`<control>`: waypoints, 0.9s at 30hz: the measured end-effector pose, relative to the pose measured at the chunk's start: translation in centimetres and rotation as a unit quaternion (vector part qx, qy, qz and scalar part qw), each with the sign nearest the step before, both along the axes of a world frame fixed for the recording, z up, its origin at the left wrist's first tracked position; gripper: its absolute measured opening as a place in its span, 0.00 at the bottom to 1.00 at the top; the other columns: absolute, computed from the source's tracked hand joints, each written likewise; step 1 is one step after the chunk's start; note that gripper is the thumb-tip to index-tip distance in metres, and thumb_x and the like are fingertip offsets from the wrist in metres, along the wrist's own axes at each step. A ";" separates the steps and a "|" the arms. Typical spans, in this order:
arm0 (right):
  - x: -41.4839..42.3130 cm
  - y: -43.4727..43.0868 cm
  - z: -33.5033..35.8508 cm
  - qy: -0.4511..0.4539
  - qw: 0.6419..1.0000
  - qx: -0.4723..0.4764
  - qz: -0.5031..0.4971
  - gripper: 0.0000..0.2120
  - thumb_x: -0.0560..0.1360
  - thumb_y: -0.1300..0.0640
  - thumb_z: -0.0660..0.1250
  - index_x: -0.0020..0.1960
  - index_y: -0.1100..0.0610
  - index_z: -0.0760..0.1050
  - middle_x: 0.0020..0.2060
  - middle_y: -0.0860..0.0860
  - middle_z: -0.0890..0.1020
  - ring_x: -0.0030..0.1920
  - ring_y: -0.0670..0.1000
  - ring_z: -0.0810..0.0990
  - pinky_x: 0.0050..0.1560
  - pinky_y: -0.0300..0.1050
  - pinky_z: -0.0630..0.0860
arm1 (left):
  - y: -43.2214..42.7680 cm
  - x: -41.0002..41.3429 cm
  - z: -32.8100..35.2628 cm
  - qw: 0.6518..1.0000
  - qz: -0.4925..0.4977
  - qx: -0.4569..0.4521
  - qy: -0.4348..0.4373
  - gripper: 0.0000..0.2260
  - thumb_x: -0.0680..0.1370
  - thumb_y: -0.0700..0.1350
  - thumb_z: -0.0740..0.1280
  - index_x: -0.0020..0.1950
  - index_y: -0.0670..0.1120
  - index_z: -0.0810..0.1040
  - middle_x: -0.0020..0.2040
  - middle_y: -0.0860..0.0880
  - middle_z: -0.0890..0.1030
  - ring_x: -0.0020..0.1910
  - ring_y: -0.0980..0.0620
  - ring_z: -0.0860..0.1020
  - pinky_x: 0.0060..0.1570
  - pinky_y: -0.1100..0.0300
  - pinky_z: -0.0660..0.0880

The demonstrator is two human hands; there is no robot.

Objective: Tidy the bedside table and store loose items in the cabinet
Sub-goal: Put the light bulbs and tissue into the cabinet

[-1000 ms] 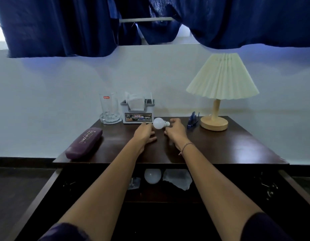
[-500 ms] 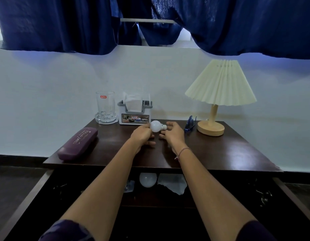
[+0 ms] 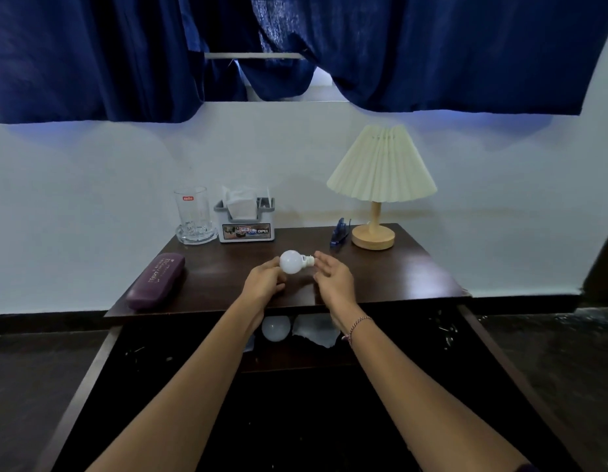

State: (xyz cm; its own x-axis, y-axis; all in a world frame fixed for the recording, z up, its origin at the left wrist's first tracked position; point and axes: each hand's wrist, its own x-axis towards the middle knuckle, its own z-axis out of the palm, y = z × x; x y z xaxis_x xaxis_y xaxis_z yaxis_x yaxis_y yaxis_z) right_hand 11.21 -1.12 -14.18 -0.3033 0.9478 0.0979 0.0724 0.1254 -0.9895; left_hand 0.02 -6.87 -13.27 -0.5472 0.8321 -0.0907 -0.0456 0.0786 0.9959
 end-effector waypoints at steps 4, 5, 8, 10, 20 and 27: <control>2.2 -1.9 -0.4 0.022 1.000 -0.019 0.004 0.22 0.75 0.72 0.59 0.68 0.61 0.68 0.64 0.57 0.76 0.62 0.50 0.76 0.66 0.47 0.71 | -1.6 1.6 -0.6 1.000 0.003 -0.004 -0.001 0.22 0.73 0.33 0.59 0.67 0.42 0.74 0.63 0.45 0.77 0.60 0.50 0.74 0.52 0.62 0.71; 2.7 -2.3 -0.5 0.024 1.000 -0.019 0.005 0.22 0.75 0.72 0.60 0.68 0.61 0.68 0.63 0.57 0.76 0.62 0.50 0.76 0.66 0.48 0.71 | -2.0 2.1 -0.7 1.000 0.010 -0.001 -0.009 0.21 0.74 0.32 0.59 0.66 0.41 0.74 0.61 0.44 0.78 0.57 0.50 0.75 0.51 0.62 0.72; 4.5 -3.1 -1.0 0.030 1.000 -0.010 0.001 0.22 0.75 0.73 0.60 0.68 0.62 0.69 0.62 0.57 0.78 0.58 0.49 0.78 0.65 0.46 0.72 | -3.2 3.5 -1.0 0.999 0.028 0.021 -0.034 0.17 0.76 0.31 0.59 0.63 0.35 0.75 0.57 0.41 0.78 0.54 0.49 0.75 0.49 0.65 0.74; 5.3 -3.3 -1.1 0.027 1.000 -0.004 0.001 0.22 0.75 0.72 0.61 0.67 0.62 0.69 0.61 0.56 0.78 0.56 0.49 0.79 0.64 0.46 0.73 | -3.8 4.3 -0.9 0.998 0.028 0.029 -0.038 0.15 0.76 0.31 0.58 0.62 0.33 0.75 0.56 0.39 0.78 0.53 0.48 0.76 0.50 0.65 0.74; 8.1 -4.8 -0.9 0.007 1.000 0.020 -0.016 0.17 0.74 0.69 0.65 0.61 0.60 0.76 0.54 0.55 0.83 0.53 0.48 0.82 0.61 0.48 0.76 | -5.9 6.3 -0.9 0.999 0.035 0.028 -0.014 0.13 0.78 0.34 0.58 0.59 0.35 0.78 0.48 0.41 0.80 0.51 0.47 0.79 0.58 0.53 0.75; 9.7 -6.9 -0.9 -0.049 0.997 0.049 -0.033 0.13 0.72 0.67 0.68 0.56 0.61 0.80 0.51 0.55 0.84 0.52 0.49 0.82 0.59 0.47 0.77 | -8.9 7.9 -1.3 1.000 0.006 0.025 0.017 0.13 0.76 0.35 0.59 0.53 0.41 0.82 0.45 0.44 0.81 0.48 0.51 0.78 0.57 0.54 0.75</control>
